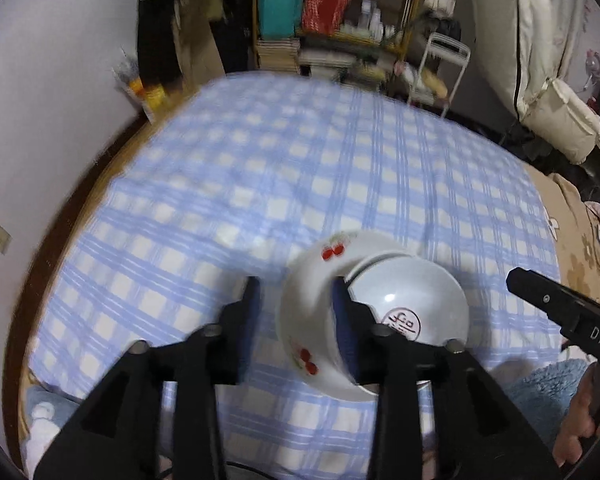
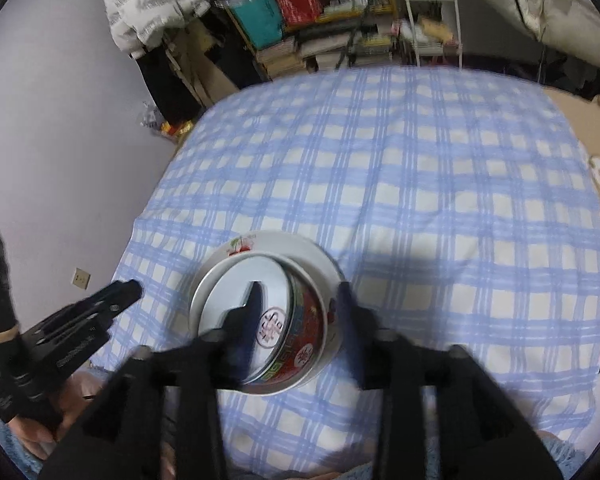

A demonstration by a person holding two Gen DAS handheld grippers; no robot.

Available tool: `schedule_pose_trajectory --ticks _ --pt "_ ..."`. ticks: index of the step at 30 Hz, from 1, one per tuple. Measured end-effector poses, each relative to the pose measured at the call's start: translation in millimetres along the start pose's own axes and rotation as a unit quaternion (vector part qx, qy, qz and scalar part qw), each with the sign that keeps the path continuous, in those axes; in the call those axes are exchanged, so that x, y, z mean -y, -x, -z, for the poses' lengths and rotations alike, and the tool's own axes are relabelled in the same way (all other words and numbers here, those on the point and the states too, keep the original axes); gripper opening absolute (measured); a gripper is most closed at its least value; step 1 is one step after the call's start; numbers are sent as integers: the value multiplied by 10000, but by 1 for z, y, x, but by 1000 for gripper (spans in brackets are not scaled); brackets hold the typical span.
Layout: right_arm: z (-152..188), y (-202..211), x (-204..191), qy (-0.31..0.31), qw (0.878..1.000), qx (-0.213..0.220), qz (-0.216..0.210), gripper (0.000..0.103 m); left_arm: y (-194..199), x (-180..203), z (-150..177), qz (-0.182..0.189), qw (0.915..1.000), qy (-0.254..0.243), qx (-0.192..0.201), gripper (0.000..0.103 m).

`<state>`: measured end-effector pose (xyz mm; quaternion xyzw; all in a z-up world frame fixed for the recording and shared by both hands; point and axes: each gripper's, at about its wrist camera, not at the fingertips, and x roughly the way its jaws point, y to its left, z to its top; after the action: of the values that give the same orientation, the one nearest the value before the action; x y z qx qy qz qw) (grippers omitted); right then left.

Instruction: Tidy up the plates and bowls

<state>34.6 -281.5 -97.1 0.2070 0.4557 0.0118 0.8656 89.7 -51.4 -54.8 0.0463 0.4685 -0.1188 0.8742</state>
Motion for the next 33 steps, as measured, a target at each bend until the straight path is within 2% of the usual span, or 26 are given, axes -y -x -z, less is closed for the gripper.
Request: schedule_pose_trajectory --ticks 1,3,5,6,8,10,14,17,19,28,33 --pt "2 6 -1 92 9999 137 49 56 11 0 2 -55 9997 -45 231 54" --pt "6 14 -1 213 9994 262 76 66 26 0 5 -110 9987 -73 491 73" --pt "10 24 0 196 9990 389 40 81 45 0 11 -242 9960 -80 852 84" --pt "13 30 0 277 9983 503 54 84 53 0 14 -325 9943 -77 1008 86" --pt "19 39 -1 444 9964 713 152 96 71 1 20 -526 9889 -105 1383 87" --pt "25 51 -2 608 9925 1028 279 100 89 4 27 -673 9824 -187 1732 88" --pt "31 73 0 645 9865 1476 301 103 113 12 41 -773 9691 -379 2311 102" --pt "35 87 1 763 9802 1790 367 103 124 18 54 -943 9567 -439 2720 102" --pt "37 93 0 803 9768 1943 415 103 122 21 58 -1059 9540 -457 2768 102" --pt "53 105 -9 1106 9530 2719 745 103 99 21 67 -1135 9573 -398 2630 102" --pt "58 101 -14 1246 9490 2810 698 103 97 21 69 -1198 9558 -435 2650 102"
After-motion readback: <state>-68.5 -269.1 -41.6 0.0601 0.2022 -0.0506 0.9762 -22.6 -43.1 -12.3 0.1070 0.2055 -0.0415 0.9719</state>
